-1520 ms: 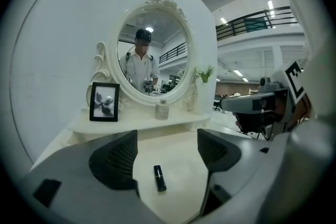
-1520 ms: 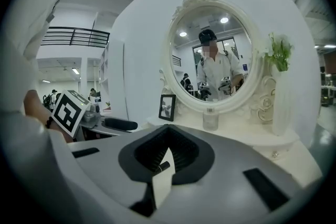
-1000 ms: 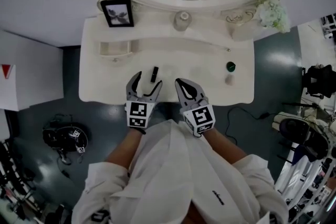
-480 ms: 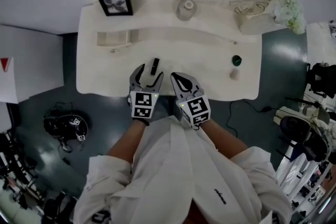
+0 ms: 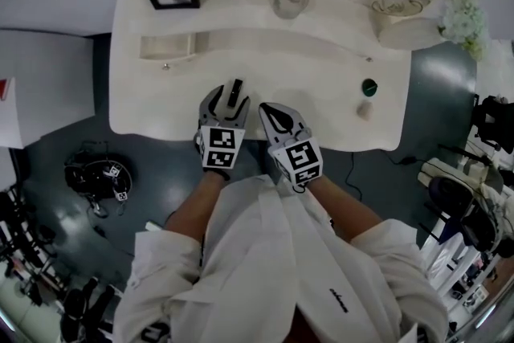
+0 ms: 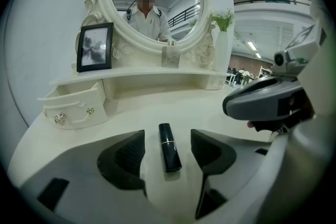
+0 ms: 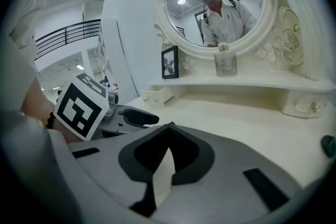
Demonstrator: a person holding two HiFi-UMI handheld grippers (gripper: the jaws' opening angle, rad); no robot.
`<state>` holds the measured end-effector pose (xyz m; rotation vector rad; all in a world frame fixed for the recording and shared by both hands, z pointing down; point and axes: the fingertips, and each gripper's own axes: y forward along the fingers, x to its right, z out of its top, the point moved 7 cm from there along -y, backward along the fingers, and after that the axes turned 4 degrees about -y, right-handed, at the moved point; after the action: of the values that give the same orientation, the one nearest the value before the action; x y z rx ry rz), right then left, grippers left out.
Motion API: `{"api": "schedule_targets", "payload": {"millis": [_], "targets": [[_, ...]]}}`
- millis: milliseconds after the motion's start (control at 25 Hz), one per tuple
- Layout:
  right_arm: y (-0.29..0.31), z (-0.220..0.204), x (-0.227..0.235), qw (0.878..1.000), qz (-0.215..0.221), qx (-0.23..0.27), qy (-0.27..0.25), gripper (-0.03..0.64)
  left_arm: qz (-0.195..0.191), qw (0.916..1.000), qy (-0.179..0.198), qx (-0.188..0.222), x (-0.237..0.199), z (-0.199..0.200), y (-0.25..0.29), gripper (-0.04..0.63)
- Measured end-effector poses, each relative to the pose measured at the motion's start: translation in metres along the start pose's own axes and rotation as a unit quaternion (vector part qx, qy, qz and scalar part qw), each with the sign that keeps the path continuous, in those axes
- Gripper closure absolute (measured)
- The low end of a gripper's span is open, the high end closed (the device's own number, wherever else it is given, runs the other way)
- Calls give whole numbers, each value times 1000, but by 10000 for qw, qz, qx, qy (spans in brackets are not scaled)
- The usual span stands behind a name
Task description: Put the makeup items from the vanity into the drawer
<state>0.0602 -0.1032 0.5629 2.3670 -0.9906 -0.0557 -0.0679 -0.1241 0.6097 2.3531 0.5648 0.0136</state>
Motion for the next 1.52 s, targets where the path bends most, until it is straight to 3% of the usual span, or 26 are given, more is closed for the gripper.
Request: {"api": "schedule_targets", "payload": {"millis": [520, 1080, 1520], "targets": [[13, -9, 10, 9999, 108, -103, 60, 598, 129, 9993, 226, -255, 1, -9, 14, 356], [19, -9, 8, 9997, 197, -154, 7, 598, 275, 9984, 305, -387, -5, -11, 16, 476], [24, 4, 4, 9995, 296, -107, -93, 598, 197, 9997, 109, -50, -8, 0, 3, 480]]}}
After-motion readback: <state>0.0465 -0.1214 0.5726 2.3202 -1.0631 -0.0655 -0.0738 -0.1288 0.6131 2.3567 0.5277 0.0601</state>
